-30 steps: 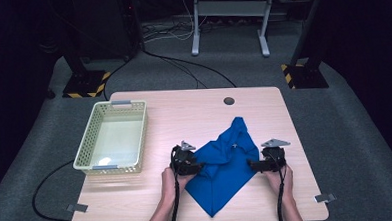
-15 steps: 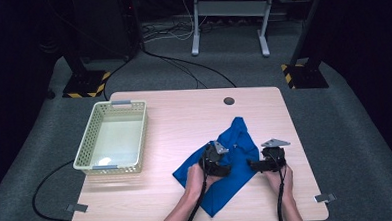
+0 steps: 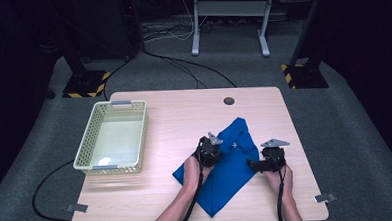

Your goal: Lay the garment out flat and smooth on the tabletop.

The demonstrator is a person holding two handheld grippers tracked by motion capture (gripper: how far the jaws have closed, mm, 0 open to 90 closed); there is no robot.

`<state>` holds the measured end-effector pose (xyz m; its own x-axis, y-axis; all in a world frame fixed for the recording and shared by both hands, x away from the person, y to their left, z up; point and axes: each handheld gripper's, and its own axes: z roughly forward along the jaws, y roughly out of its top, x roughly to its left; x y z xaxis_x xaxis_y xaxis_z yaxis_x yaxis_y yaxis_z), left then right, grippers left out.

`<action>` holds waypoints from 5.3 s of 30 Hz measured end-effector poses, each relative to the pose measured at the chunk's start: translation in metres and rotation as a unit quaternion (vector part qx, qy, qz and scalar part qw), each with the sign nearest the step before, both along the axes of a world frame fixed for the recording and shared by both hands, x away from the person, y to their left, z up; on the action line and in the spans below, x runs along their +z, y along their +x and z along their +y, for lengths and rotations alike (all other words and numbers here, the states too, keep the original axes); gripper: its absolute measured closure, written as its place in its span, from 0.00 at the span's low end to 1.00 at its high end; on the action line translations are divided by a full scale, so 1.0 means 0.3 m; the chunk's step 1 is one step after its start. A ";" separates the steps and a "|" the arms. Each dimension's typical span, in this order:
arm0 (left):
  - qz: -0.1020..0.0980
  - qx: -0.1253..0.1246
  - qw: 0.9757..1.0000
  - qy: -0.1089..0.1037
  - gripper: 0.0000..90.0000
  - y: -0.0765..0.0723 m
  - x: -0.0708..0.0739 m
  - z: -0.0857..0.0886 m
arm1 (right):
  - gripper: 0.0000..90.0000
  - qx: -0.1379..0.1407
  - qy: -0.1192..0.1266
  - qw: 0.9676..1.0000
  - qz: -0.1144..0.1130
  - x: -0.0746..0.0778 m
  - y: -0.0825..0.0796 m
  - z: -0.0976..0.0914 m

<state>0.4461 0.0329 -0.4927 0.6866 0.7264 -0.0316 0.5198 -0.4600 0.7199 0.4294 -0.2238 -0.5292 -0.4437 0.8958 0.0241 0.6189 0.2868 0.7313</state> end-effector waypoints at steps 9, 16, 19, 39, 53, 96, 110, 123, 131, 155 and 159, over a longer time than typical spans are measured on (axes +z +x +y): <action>0.005 0.033 0.999 -0.032 0.93 0.097 0.078 0.104 | 0.05 -0.003 -0.005 1.000 -0.001 0.000 0.000 0.003; 0.010 0.052 0.998 -0.019 0.94 0.184 0.117 0.157 | 0.04 -0.003 -0.007 1.000 -0.001 -0.001 0.000 0.005; 0.011 0.060 0.998 -0.008 0.94 0.220 0.130 0.175 | 0.04 -0.003 -0.008 1.000 -0.001 -0.001 0.000 0.005; 0.076 0.131 0.986 0.067 0.90 0.500 0.085 0.231 | 0.04 -0.005 -0.008 1.000 0.000 -0.001 0.000 0.008; 0.049 0.142 0.988 0.045 0.40 0.403 0.121 0.251 | 0.04 -0.005 -0.008 1.000 0.000 -0.001 0.000 0.008; -0.025 0.085 0.996 0.003 0.15 -0.269 -0.125 0.244 | 0.04 -0.002 -0.008 1.000 0.003 0.002 -0.001 0.008; -0.025 0.090 0.996 0.003 0.15 -0.287 -0.126 0.246 | 0.09 0.004 0.000 1.000 -0.014 0.130 0.087 0.074; -0.024 0.090 0.996 0.004 0.15 -0.287 -0.125 0.247 | 0.50 0.022 -0.038 0.999 0.028 0.118 0.260 0.244; -0.023 0.089 0.996 0.002 0.15 -0.287 -0.126 0.247 | 0.66 0.014 -0.055 0.997 0.048 0.083 0.280 0.257; -0.024 0.089 0.996 0.000 0.16 -0.286 -0.126 0.247 | 0.96 0.019 -0.026 0.999 0.037 0.083 0.276 0.235; -0.024 0.089 0.996 0.001 0.16 -0.287 -0.126 0.247 | 0.96 0.018 -0.020 0.999 0.031 0.095 0.273 0.227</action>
<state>0.3601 0.1070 -0.5305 0.5473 0.8369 -0.0004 0.5579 -0.3645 0.7456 0.5113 -0.1556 -0.5006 -0.4743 0.8802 0.0178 0.6517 0.3374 0.6793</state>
